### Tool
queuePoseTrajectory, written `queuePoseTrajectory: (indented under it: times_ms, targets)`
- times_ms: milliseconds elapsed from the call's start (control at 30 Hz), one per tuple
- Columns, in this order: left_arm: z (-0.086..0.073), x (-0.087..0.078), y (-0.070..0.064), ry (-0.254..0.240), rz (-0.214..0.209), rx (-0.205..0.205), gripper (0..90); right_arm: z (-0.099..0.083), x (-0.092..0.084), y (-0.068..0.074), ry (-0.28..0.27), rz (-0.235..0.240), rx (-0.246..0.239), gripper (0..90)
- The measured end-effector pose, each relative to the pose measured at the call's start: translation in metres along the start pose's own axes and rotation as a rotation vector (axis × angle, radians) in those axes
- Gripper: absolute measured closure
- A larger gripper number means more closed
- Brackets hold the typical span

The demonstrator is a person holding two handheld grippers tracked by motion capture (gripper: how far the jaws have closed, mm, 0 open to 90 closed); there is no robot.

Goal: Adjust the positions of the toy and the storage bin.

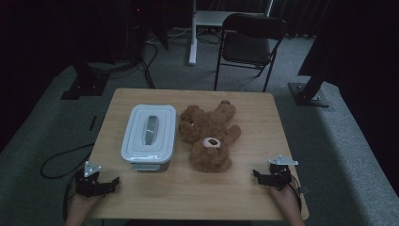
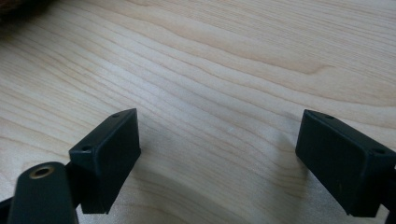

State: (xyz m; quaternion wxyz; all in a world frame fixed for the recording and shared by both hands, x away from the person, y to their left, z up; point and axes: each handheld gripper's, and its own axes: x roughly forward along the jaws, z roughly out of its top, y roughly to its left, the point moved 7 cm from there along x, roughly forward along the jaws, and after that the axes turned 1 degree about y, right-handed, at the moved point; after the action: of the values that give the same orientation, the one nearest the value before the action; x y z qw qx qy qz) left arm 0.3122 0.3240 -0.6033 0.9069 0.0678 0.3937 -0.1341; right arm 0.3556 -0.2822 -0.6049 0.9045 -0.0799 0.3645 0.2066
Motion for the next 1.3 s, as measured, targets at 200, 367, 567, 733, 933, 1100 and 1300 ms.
queuePoseTrajectory:
  times_ms: [200, 367, 567, 733, 933, 1100, 1300]
  targets:
    - [0.001, 0.0, -0.001, -0.001, -0.015, 0.016, 1.3, 0.001, 0.0, 0.0, 0.025, 0.007, -0.008, 12.9]
    - [0.001, 0.001, -0.003, 0.0, -0.026, 0.032, 1.3, 0.007, 0.002, 0.0, 0.045, 0.056, -0.002, 15.7]
    - [0.001, 0.0, -0.003, -0.001, -0.031, 0.038, 1.3, 0.027, 0.007, 0.008, 0.024, 0.099, -0.001, 18.8]
    - [0.0, 0.0, -0.003, 0.0, -0.031, 0.039, 1.4, 0.054, 0.004, 0.018, -0.021, 0.125, -0.009, 18.8]
    - [0.0, 0.0, -0.003, -0.001, -0.031, 0.038, 1.4, 0.091, 0.006, 0.029, -0.082, 0.143, -0.034, 20.2]
    - [0.0, 0.0, -0.003, -0.001, -0.031, 0.037, 1.4, 0.11, 0.018, 0.032, -0.093, 0.151, -0.033, 20.2]
    - [0.0, 0.0, -0.003, -0.001, -0.031, 0.038, 1.4, 0.138, 0.041, 0.025, -0.084, 0.149, -0.021, 20.2]
